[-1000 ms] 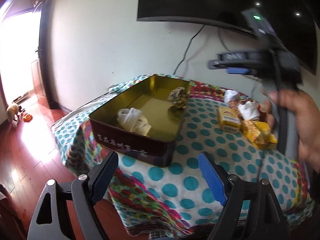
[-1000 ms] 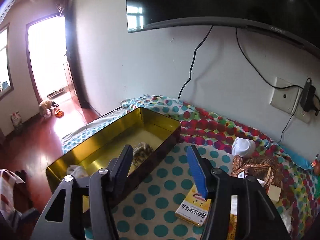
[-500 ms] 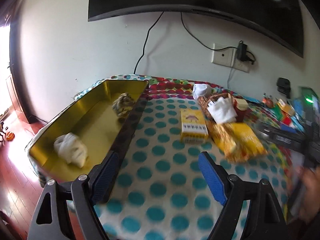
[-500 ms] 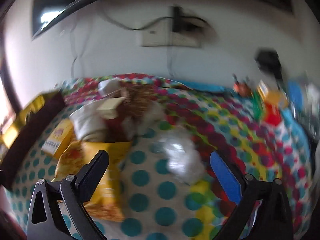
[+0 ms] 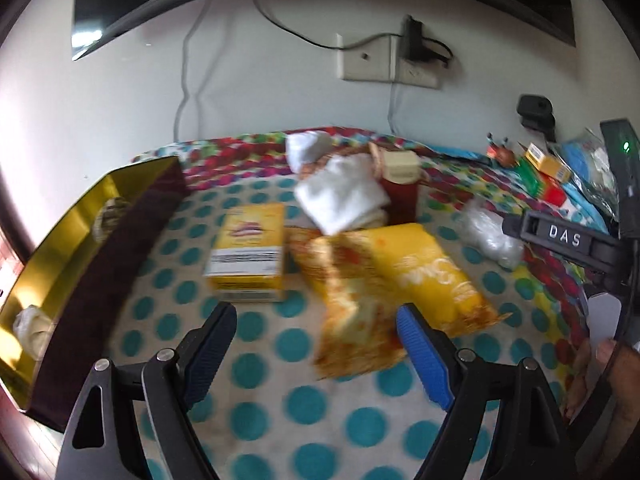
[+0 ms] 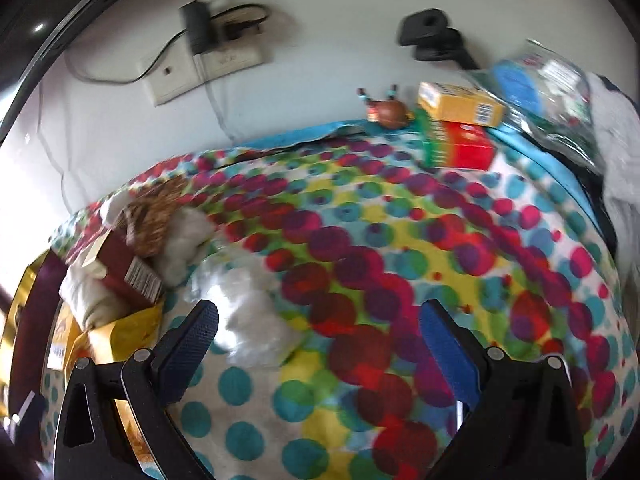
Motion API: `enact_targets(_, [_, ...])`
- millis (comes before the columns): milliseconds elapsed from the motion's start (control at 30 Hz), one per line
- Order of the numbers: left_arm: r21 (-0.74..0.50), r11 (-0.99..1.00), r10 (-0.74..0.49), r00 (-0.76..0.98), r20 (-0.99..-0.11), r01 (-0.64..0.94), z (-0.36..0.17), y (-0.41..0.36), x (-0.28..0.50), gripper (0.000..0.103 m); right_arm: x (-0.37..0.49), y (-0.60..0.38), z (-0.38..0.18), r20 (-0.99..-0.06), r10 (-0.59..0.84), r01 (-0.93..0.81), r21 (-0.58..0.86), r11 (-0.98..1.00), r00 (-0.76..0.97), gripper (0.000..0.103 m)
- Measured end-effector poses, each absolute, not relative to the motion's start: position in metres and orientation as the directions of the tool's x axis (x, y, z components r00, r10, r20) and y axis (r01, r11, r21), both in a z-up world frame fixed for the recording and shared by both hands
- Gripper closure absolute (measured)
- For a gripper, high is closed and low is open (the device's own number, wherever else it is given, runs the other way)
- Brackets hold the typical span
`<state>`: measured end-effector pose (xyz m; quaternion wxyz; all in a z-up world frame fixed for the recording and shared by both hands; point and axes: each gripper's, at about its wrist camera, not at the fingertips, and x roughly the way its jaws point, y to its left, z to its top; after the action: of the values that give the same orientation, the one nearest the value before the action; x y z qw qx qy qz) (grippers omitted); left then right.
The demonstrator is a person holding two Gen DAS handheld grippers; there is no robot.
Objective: Organize objects
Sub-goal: 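Grasp the yellow snack bag with the left gripper while the right gripper grasps the plastic bag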
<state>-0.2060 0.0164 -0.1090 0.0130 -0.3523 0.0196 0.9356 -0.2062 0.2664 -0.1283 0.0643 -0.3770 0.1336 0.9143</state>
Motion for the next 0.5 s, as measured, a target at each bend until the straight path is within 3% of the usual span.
enact_targets(133, [-0.021, -0.999, 0.039, -0.725, -0.688, -0.034, -0.109, 0.032, -0.22, 0.018, -0.208, 0.275, -0.13, -0.711, 0.009, -0.237, 0.222, -0.946, -0.703, 0.003])
enact_targets(233, [0.011, -0.999, 0.015, -0.727, -0.687, -0.03, -0.108, 0.048, -0.227, 0.0, -0.208, 0.279, -0.133, -0.717, 0.012, -0.258, 0.234, -0.937, -0.697, 0.003])
enact_targets(433, [0.01, -1.0, -0.001, -0.626, -0.78, -0.01, -0.12, 0.07, -0.259, 0.0, -0.204, 0.284, -0.133, -0.713, 0.056, -0.303, 0.223, -0.926, -0.698, 0.002])
enact_targets(500, [0.036, -0.999, -0.038, -0.645, -0.763, 0.017, -0.12, 0.076, -0.264, 0.0, -0.205, 0.285, -0.134, -0.716, 0.054, -0.306, 0.228, -0.924, -0.696, 0.002])
